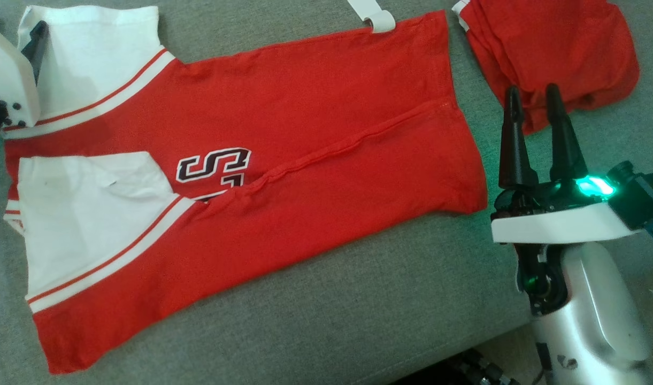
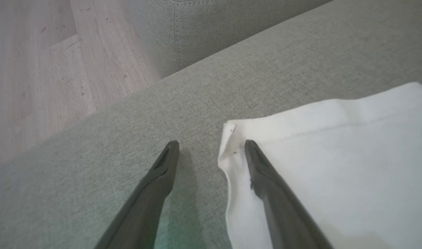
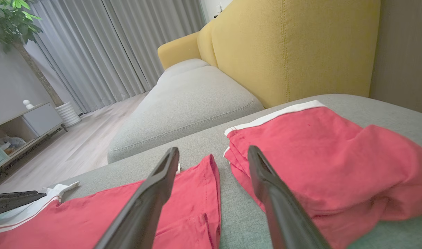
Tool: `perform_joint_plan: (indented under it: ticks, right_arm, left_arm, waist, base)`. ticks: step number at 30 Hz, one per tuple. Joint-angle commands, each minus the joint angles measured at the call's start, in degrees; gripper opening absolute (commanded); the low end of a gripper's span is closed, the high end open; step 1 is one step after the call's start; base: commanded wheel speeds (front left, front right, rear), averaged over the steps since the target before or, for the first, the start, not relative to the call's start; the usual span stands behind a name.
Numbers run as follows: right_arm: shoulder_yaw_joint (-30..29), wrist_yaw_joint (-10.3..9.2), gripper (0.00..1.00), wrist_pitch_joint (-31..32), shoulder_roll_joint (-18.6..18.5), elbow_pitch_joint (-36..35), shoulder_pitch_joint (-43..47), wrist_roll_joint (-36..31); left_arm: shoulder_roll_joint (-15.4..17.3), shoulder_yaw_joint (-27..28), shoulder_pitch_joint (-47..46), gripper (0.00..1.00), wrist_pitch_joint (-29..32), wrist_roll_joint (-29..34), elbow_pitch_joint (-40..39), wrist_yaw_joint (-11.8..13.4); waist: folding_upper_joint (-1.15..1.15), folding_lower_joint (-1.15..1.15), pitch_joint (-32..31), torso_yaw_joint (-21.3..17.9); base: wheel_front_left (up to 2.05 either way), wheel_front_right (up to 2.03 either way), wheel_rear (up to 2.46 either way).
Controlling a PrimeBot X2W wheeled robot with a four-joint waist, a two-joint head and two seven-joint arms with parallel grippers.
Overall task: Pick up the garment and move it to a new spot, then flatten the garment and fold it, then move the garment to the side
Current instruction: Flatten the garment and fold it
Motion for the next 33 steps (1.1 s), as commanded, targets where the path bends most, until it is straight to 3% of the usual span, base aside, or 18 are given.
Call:
perform_joint_plan:
  ticks: [1,2,3,14,19,24,28,33]
  right_arm:
    - [0.63,-0.05,1.00,-0.53,-0.25,-2.05,-0.08,0.17]
    - [0.52,-0.05,1.00,-0.53,-0.25,-1.99,-0.13,0.07]
    - [0.34,-0.05,1.00,-0.53,-0.25,-1.90,-0.19,-0.09]
    - [-2.34,-0.05,1.00,1.15,-0.25,0.14,-1.59,-6.21]
    - [-6.10,-0.05,1.00,8.92,-0.25,-0.76,-3.95,-12.22]
    - [-8.24,-0.05,1.00,17.98,-1.85,0.43,-8.05,-16.27]
    - [-10.22,-0.05,1.00,26.70,-3.99,7.92,-13.63,-16.48]
    - [-12.57,-0.05,1.00,32.50,-6.76,18.90,-18.95,-20.05]
  left_arm:
    - [2.67,0.68,-1.91,0.86,0.75,-0.66,-0.21,0.10]
    - [2.53,0.22,-2.02,0.47,0.85,-1.16,-0.12,0.10]
    - [2.33,-0.26,-2.02,0.00,0.83,-1.71,-0.11,0.10]
    - [-0.39,-2.72,-1.87,0.00,-10.33,-2.80,-0.31,0.14]
    - [-3.15,-4.07,0.07,0.00,-18.17,-1.00,-3.03,0.14]
    - [-3.56,-5.69,3.47,0.00,-22.02,0.41,-8.87,0.49]
    - [-2.87,-6.72,7.18,0.00,-22.58,0.84,-16.56,2.17]
    - [-1.91,-7.64,9.76,0.00,-21.31,1.18,-23.52,4.20]
  waist:
    - [0.00,0.00,0.01,0.10]
    - [0.00,0.00,-0.03,0.19]
    - [0.00,0.00,-0.18,0.36]
    - [0.00,0.00,-4.35,5.23]
    - [0.00,0.00,-7.06,10.54]
    - [0.00,0.00,-8.48,14.94]
    - [0.00,0.00,-9.20,17.79]
    - [0.00,0.00,-9.23,19.53]
  base:
    - [0.00,0.00,0.00]
    - [0.00,0.00,0.00]
    - [0.00,0.00,0.00]
    - [0.00,0.00,0.00]
    - [0.00,0.00,0.00]
    - [0.00,0.00,0.00]
    - [0.00,0.00,0.00]
    - [0.00,0.00,0.00]
